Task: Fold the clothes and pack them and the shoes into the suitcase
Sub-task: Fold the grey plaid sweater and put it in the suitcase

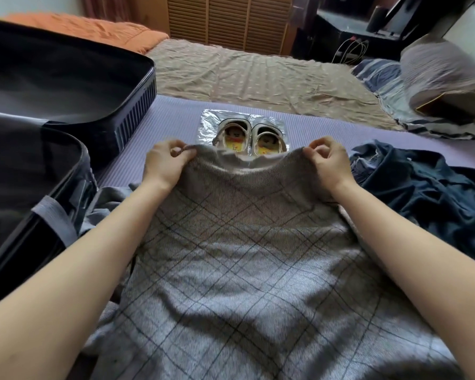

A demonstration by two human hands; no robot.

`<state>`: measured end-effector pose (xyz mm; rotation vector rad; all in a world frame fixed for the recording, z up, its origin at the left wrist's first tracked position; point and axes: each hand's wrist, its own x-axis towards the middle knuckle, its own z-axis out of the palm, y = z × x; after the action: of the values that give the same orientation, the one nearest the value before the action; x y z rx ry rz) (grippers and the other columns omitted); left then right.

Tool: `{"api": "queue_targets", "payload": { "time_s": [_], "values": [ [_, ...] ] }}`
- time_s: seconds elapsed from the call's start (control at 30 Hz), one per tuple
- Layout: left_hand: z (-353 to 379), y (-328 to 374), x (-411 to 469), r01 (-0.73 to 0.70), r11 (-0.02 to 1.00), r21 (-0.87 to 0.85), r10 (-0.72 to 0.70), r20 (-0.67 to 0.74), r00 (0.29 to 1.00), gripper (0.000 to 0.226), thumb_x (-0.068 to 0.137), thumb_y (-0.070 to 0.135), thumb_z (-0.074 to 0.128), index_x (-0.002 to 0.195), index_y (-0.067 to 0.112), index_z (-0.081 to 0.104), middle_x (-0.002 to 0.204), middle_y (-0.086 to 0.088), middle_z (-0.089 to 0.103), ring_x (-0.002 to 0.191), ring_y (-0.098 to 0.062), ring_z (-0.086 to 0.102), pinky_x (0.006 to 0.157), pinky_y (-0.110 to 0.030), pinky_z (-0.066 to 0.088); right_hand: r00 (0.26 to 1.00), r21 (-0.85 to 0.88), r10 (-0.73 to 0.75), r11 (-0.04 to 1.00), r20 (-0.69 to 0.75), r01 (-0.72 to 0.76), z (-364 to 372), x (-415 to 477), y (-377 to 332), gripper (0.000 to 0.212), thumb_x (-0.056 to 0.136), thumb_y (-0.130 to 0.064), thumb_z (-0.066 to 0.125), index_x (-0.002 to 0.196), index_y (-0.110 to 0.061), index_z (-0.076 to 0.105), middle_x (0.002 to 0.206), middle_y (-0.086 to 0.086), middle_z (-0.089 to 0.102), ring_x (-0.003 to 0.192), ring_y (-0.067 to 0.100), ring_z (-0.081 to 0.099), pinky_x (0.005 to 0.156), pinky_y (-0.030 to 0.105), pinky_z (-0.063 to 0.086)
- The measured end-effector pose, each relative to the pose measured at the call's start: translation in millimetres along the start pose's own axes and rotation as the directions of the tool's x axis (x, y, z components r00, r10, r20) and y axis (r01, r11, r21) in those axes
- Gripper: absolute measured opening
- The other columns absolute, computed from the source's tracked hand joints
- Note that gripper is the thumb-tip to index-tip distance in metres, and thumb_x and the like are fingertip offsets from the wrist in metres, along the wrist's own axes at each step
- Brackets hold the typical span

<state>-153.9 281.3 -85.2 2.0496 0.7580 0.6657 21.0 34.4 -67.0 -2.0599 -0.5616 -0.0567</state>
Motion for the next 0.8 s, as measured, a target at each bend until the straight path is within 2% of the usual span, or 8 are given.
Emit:
{"api": "queue_targets", "payload": {
  "time_s": [0.13, 0.23, 0.33, 0.4, 0.47, 0.53, 0.67, 0.8],
  "values": [
    [-4.6, 10.6, 13.8, -0.131, 0.99, -0.044, 0.119, -0.213, 0.97, 0.023, 0.086, 0.031, 0.064, 0.1, 0.013, 0.067, 0.097, -0.007, 0.069, 0.095, -0.022, 0.062, 0.088, -0.035, 0.048, 0.977, 0.044, -0.066, 0.996, -0.202, 0.076, 4.0, 14.5, -9.0, 0.009, 0.092, -0.021, 0.061, 0.093, -0.012, 0.056, 0.07, -0.003, 0.056, 0.062, 0.011, 0.051, 0.06, 0.019, 0.041],
    [8.3, 1.6, 19.9, -0.075, 0.978, 0.193, 0.118, -0.224, 0.967, 0.029, 0.085, 0.031, 0.065, 0.109, 0.016, 0.063, 0.109, -0.009, 0.066, 0.112, -0.027, 0.05, 0.098, -0.037, 0.038, 0.987, -0.178, 0.0, 0.984, -0.163, -0.029, 15.1, 23.6, 0.9, 0.016, 0.091, -0.023, 0.061, 0.102, -0.012, 0.06, 0.091, 0.004, 0.063, 0.091, 0.022, 0.061, 0.083, 0.032, 0.046],
    [22.0, -3.3, 3.2, 0.002, 0.921, 0.39, 0.06, -0.145, 0.988, 0.053, 0.086, 0.036, 0.064, 0.131, 0.016, 0.044, 0.131, -0.013, 0.046, 0.123, -0.03, 0.034, 0.099, -0.035, 0.026, 0.992, -0.381, 0.121, 0.916, -0.041, -0.127, 26.9, 14.9, 14.2, 0.037, 0.092, -0.028, 0.059, 0.126, -0.014, 0.053, 0.126, 0.01, 0.058, 0.123, 0.03, 0.043, 0.098, 0.038, 0.034],
    [28.3, 3.3, -21.1, -0.106, 0.925, 0.365, 0.153, -0.103, 0.983, 0.052, 0.09, 0.034, 0.059, 0.135, 0.015, 0.04, 0.135, -0.014, 0.041, 0.125, -0.029, 0.031, 0.102, -0.035, 0.024, 0.997, -0.409, 0.074, 0.91, -0.008, -0.071, 27.4, 2.7, 16.6, 0.042, 0.093, -0.029, 0.058, 0.131, -0.015, 0.05, 0.131, 0.011, 0.053, 0.128, 0.029, 0.036, 0.101, 0.038, 0.03],
    [35.1, 12.6, -51.9, -0.212, 0.905, 0.368, 0.223, 0.014, 0.975, 0.05, 0.093, 0.035, 0.052, 0.138, 0.016, 0.04, 0.141, -0.012, 0.037, 0.133, -0.027, 0.026, 0.11, -0.039, 0.018, 0.999, -0.408, 0.018, 0.913, 0.046, 0.002, 22.6, -10.8, 20.2, 0.042, 0.093, -0.027, 0.058, 0.132, -0.015, 0.051, 0.132, 0.011, 0.053, 0.128, 0.028, 0.037, 0.104, 0.04, 0.028],
    [45.3, 18.8, -85.5, -0.304, 0.874, 0.379, 0.253, 0.177, 0.951, 0.05, 0.096, 0.039, 0.046, 0.142, 0.023, 0.037, 0.153, -0.005, 0.025, 0.143, -0.02, 0.011, 0.117, -0.04, 0.001, 0.997, -0.43, -0.016, 0.901, 0.08, 0.049, 10.3, -22.8, 28.5, 0.042, 0.092, -0.027, 0.059, 0.132, -0.014, 0.052, 0.132, 0.01, 0.054, 0.127, 0.028, 0.04, 0.107, 0.041, 0.028],
    [61.1, 19.4, -141.8, -0.369, 0.8, 0.473, 0.116, 0.482, 0.869, 0.062, 0.095, 0.055, 0.022, 0.15, 0.031, 0.007, 0.159, -0.002, -0.006, 0.145, -0.017, -0.013, 0.115, -0.04, -0.01, 0.997, -0.536, -0.07, 0.84, 0.042, 0.082, -37.7, -38.6, 46.2, 0.046, 0.086, -0.033, 0.066, 0.125, -0.011, 0.058, 0.123, 0.009, 0.061, 0.119, 0.031, 0.05, 0.104, 0.042, 0.033],
    [63.1, 20.5, -186.9, -0.408, 0.761, 0.504, 0.086, 0.545, 0.834, 0.099, 0.061, 0.078, -0.026, 0.148, 0.034, -0.008, 0.156, 0.001, -0.017, 0.138, -0.012, -0.027, 0.113, -0.041, -0.015, 0.992, -0.751, -0.064, 0.649, 0.106, 0.121, -93.3, -66.8, 56.0, 0.057, 0.077, -0.047, 0.071, 0.121, -0.012, 0.062, 0.11, 0.011, 0.065, 0.107, 0.033, 0.052, 0.092, 0.044, 0.039]
  ]
}}
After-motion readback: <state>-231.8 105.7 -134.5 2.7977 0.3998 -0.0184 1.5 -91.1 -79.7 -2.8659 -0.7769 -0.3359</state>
